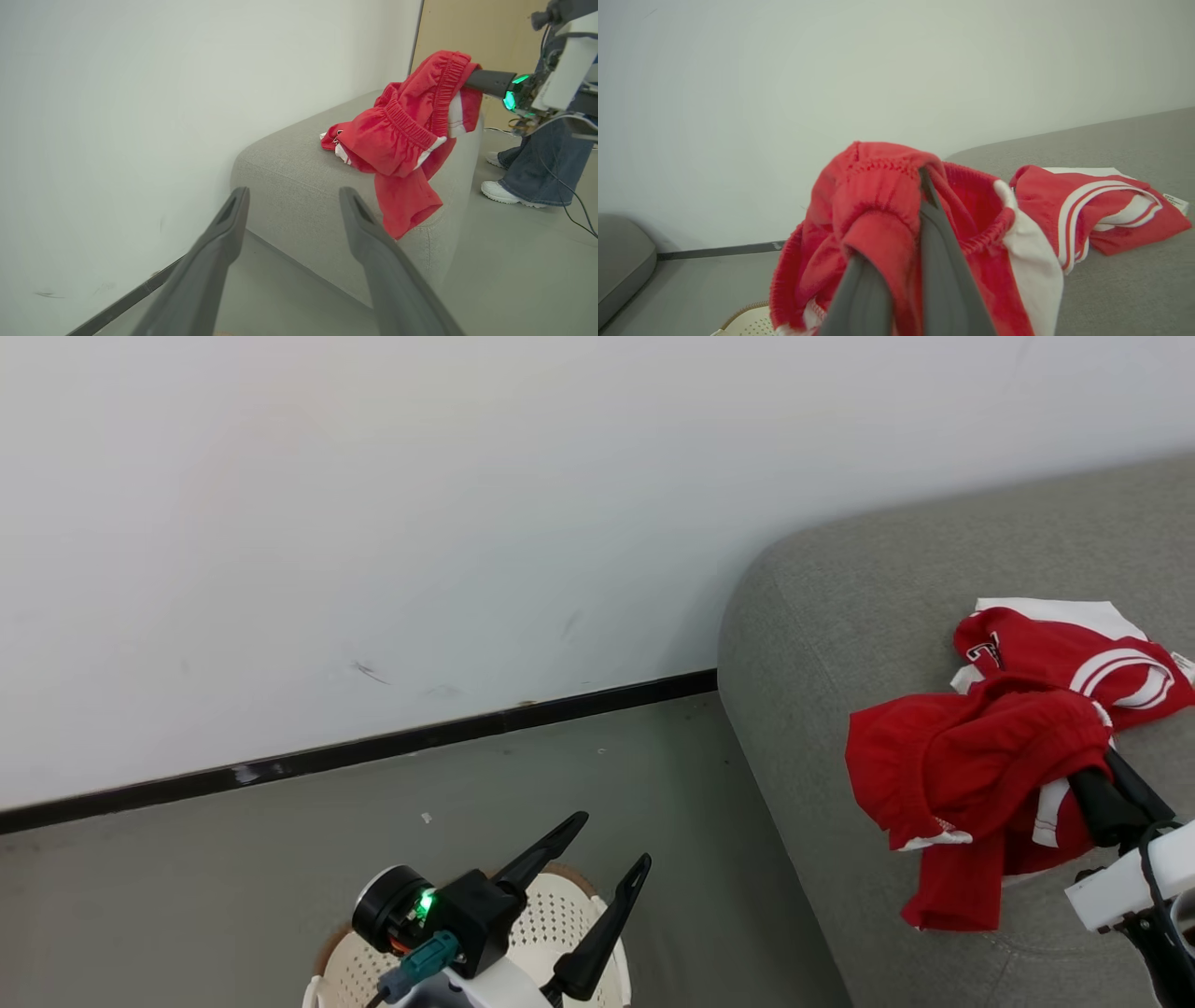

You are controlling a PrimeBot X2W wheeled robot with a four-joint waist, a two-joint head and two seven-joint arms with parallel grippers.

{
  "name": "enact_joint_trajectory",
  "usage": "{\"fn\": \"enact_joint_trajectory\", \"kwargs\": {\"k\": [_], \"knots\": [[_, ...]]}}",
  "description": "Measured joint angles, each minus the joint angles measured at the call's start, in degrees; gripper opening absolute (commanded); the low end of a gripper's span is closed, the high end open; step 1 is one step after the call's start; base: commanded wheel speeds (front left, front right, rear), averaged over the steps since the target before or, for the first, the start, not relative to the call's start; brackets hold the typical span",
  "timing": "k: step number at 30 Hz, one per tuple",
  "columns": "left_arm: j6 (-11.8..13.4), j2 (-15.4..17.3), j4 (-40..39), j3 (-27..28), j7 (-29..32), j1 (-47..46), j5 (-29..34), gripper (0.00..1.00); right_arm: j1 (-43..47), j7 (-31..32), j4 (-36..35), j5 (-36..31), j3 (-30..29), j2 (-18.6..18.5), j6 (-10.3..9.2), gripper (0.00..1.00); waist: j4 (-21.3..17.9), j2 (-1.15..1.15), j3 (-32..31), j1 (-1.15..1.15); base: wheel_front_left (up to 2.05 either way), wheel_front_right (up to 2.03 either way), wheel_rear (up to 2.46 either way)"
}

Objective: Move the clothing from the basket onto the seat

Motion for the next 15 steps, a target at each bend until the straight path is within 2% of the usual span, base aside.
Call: {"fn": "enact_joint_trajectory", "kwargs": {"k": [10,15], "knots": [[0.15,-0.54,0.12,-0.23,-0.49,0.28,0.14,1.0,1.22,0.0,-2.08,-1.92,-1.42,1.07,0.0,0.0,-3.11,0.0,0.59,0.0,0.0,0.0,0.0],[0.54,-0.64,-0.64,-0.36,-0.9,0.58,0.98,1.0,-1.58,0.01,-1.94,-2.09,-1.97,1.13,0.0,0.0,-3.99,0.0,1.63,0.0,0.0,0.0,0.0]]}}
